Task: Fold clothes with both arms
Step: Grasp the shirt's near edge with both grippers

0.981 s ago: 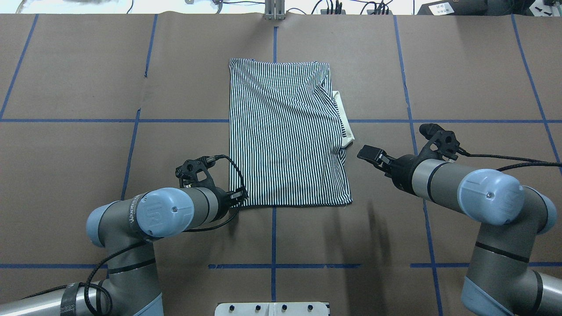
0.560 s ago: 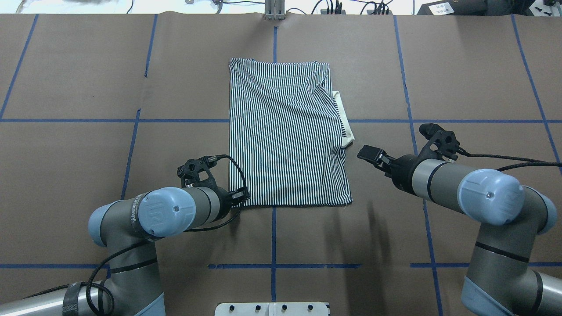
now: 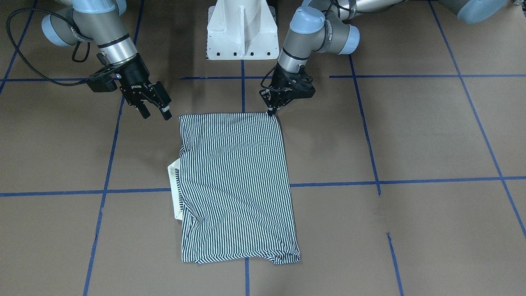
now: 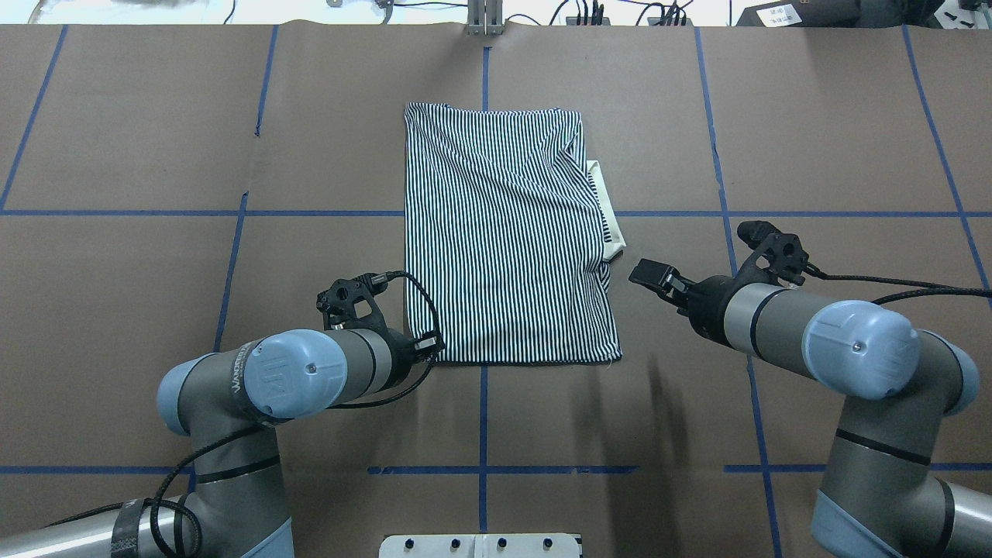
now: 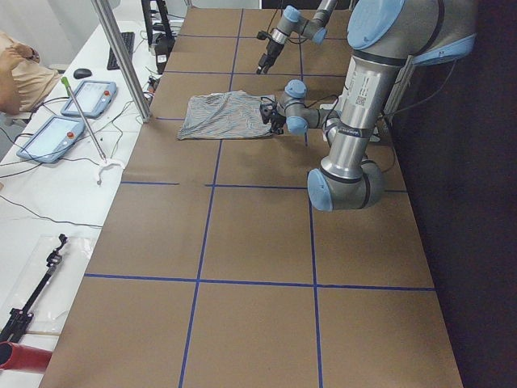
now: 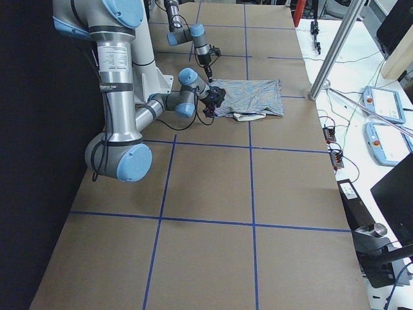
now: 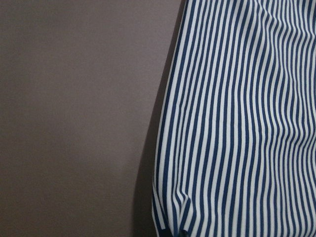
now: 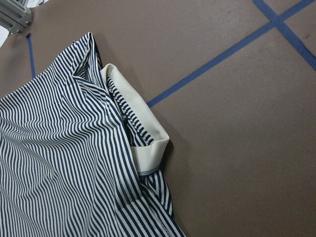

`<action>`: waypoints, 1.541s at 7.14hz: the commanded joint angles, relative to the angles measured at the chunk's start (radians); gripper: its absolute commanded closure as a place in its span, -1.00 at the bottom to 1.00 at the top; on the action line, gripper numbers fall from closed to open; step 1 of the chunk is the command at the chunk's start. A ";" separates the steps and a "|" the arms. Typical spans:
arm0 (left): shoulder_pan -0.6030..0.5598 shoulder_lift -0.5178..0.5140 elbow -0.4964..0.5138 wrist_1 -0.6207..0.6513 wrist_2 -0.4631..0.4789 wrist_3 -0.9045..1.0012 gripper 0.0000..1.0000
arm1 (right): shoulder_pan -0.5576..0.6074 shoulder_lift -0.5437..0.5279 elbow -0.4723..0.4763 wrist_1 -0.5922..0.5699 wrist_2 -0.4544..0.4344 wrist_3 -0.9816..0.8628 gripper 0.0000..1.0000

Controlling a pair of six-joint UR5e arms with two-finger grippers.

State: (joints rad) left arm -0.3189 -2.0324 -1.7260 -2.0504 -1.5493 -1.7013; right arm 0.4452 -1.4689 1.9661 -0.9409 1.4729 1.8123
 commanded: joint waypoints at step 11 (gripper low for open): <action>-0.003 -0.011 -0.010 -0.004 0.003 0.000 1.00 | -0.109 0.424 -0.228 -0.631 -0.022 0.144 -0.72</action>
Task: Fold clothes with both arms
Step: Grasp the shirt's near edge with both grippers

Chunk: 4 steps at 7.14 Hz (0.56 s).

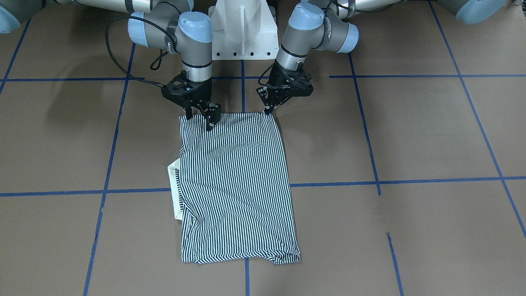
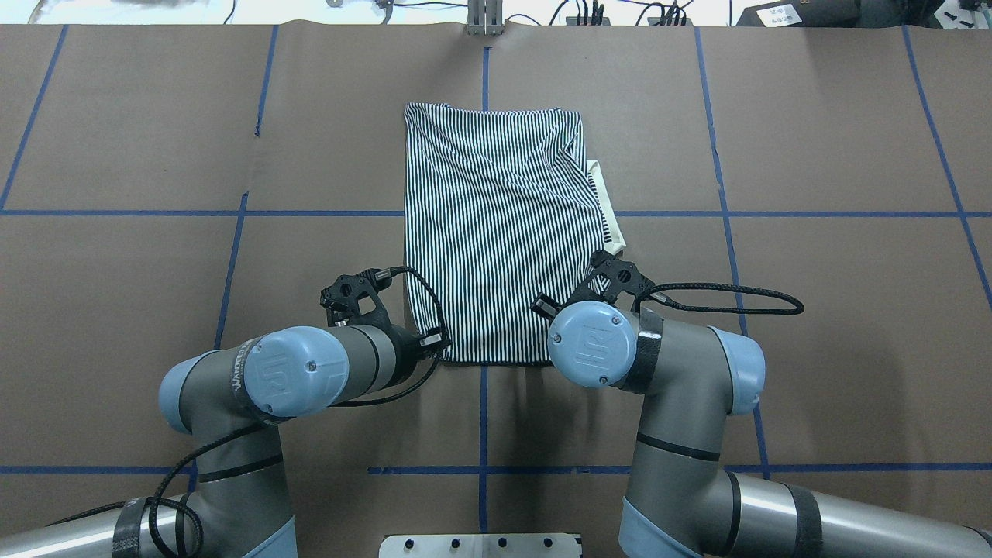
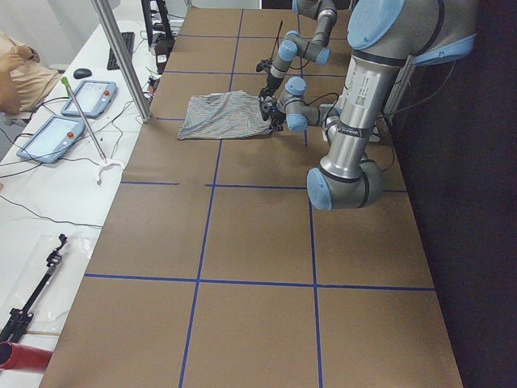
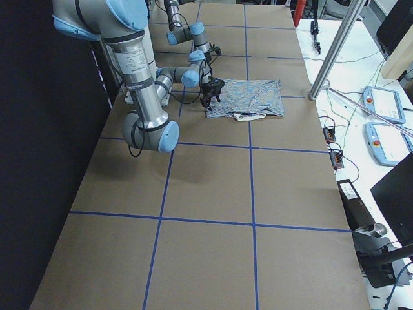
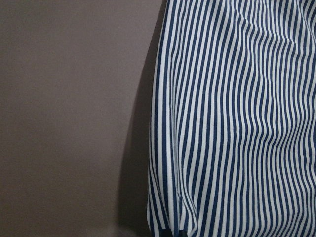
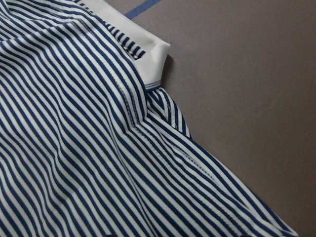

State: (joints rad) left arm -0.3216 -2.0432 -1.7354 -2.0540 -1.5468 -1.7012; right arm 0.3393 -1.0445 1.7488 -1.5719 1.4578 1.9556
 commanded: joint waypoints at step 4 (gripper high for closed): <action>-0.002 -0.002 -0.009 0.000 -0.001 0.000 1.00 | -0.009 0.003 -0.025 0.004 -0.016 0.003 -0.63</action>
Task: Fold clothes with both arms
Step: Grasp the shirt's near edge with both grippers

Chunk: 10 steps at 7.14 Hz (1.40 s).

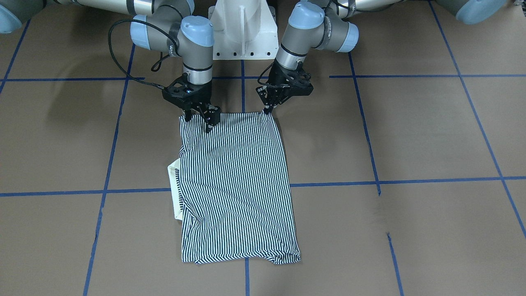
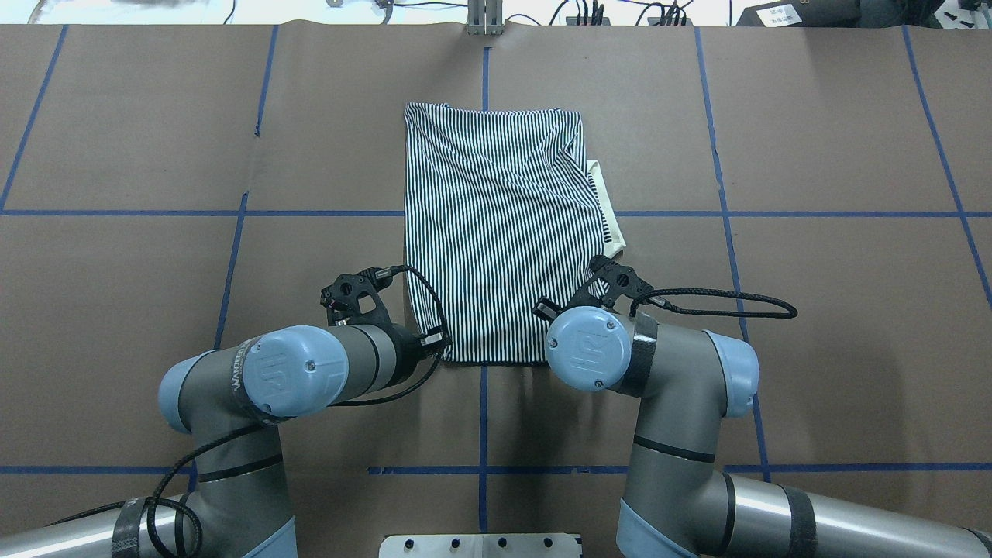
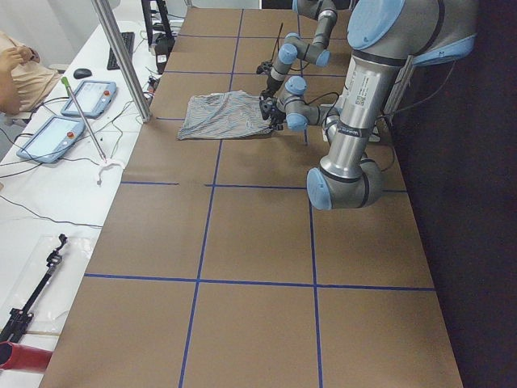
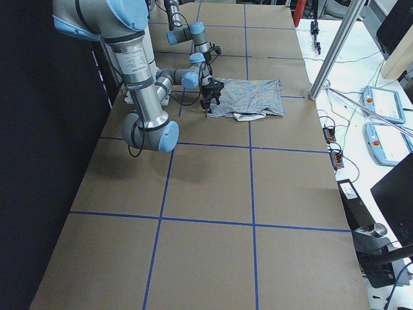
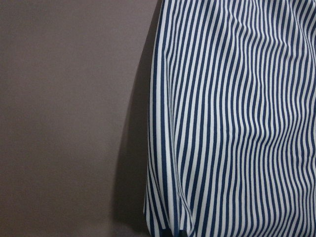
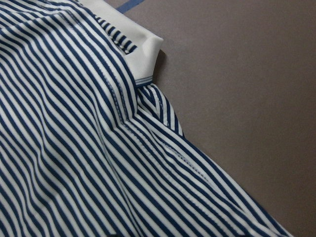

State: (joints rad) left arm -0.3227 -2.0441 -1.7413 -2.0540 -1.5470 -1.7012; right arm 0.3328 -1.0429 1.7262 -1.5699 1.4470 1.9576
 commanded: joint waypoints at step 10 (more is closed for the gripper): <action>-0.007 0.012 -0.065 0.012 -0.002 0.018 1.00 | -0.005 -0.003 0.102 -0.002 -0.017 0.030 1.00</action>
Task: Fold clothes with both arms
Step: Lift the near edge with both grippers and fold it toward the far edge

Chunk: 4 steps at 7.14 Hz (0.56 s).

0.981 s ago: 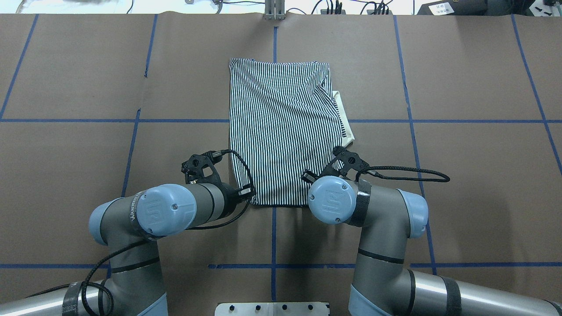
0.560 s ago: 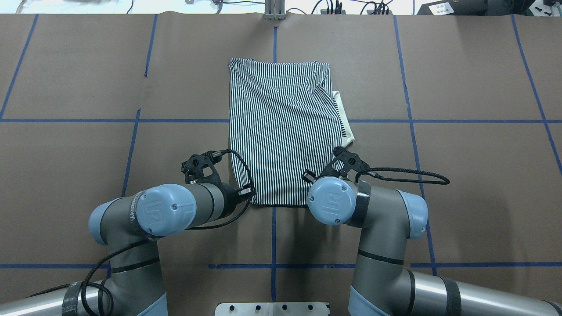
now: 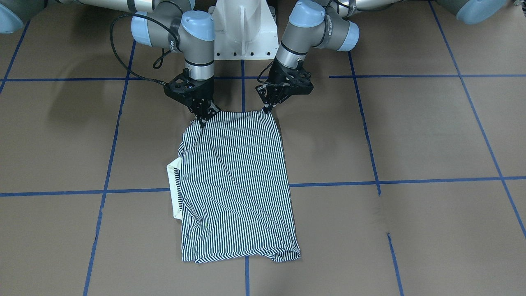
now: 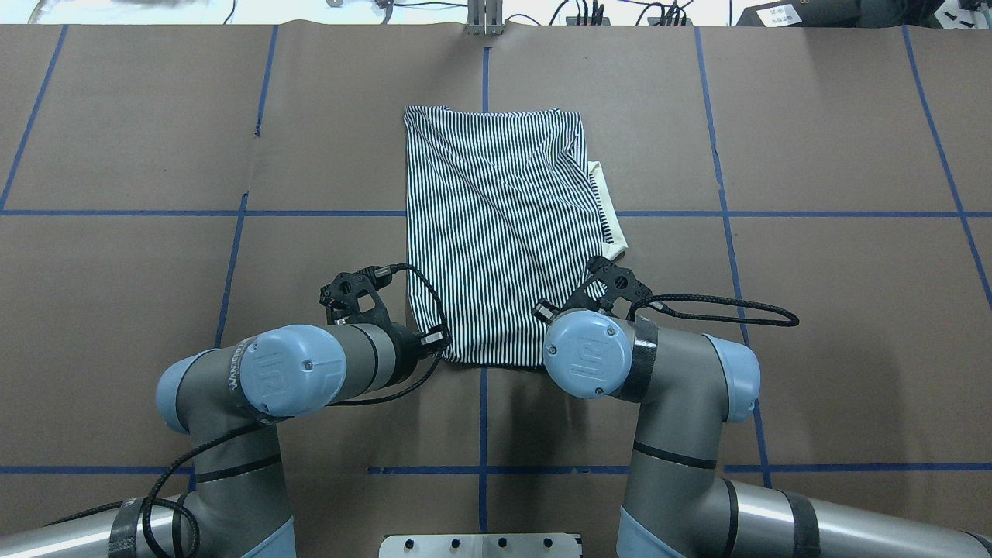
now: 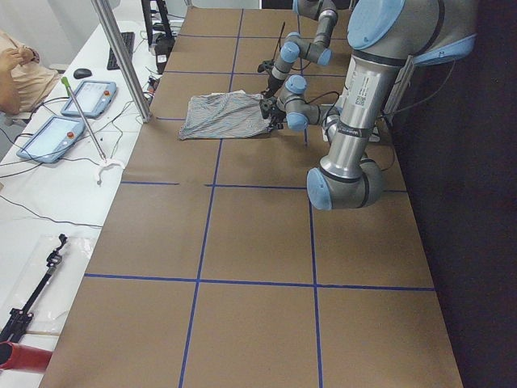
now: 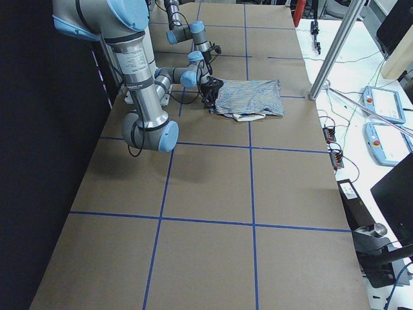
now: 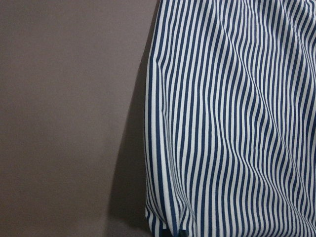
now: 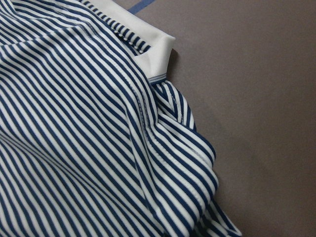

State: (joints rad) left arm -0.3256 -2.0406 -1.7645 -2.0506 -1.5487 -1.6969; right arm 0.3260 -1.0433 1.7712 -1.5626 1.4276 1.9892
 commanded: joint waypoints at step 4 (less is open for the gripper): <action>-0.017 0.014 -0.543 0.517 -0.111 0.043 1.00 | -0.048 -0.005 0.513 -0.407 0.011 0.045 1.00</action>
State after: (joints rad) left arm -0.3414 -2.0254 -2.1541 -1.6919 -1.6237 -1.6549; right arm 0.3076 -1.0548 2.1342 -1.8201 1.4370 2.0102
